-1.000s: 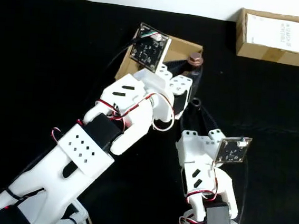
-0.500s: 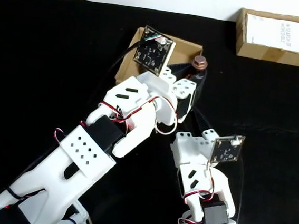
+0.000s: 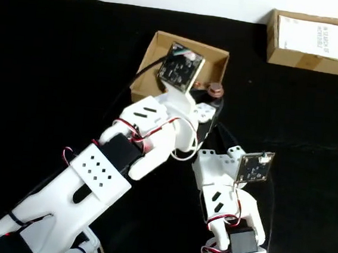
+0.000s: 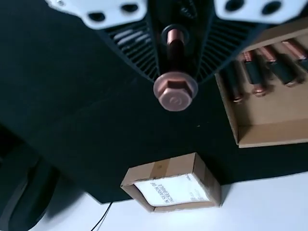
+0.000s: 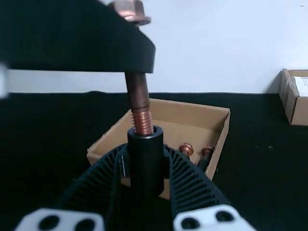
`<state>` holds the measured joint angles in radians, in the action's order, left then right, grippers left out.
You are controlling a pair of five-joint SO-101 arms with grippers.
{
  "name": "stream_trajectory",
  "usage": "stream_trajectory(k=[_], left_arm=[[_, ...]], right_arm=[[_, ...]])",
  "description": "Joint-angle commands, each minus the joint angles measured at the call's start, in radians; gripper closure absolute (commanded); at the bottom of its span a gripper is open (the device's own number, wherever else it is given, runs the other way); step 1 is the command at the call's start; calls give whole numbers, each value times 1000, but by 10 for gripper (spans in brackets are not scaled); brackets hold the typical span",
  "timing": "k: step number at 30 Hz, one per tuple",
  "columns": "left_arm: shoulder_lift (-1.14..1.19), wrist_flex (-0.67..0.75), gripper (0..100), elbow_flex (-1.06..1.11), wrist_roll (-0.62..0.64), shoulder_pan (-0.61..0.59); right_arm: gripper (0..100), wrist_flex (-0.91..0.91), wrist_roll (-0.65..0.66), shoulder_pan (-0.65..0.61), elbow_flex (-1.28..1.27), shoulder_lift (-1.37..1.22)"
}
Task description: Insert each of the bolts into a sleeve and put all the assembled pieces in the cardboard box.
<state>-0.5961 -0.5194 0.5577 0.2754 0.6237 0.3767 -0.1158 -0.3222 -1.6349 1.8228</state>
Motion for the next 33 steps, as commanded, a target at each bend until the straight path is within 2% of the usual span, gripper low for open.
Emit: stream_trajectory(k=[1,10,12,16,18,22,27,33], left_arm=[[-59,-2,991,31,9,27],[-114,-6,984,139,3,77],[-114,-14,936,142,3,74],[-120,-117,765,134,9,65],[-130,-169,729,125,3,53],[-229,-321,789,73,0,-8],[-354,-445,986,81,0,-91],[-524,-483,992,208,0,-182]], right_arm=[[991,-21,26,2,18,8],[991,-21,54,2,33,8],[991,-19,52,2,35,8],[991,-19,52,2,36,8],[991,-19,49,2,42,8],[991,-16,46,50,96,5],[991,-16,-46,125,157,-2],[992,-16,-52,133,340,-225]])
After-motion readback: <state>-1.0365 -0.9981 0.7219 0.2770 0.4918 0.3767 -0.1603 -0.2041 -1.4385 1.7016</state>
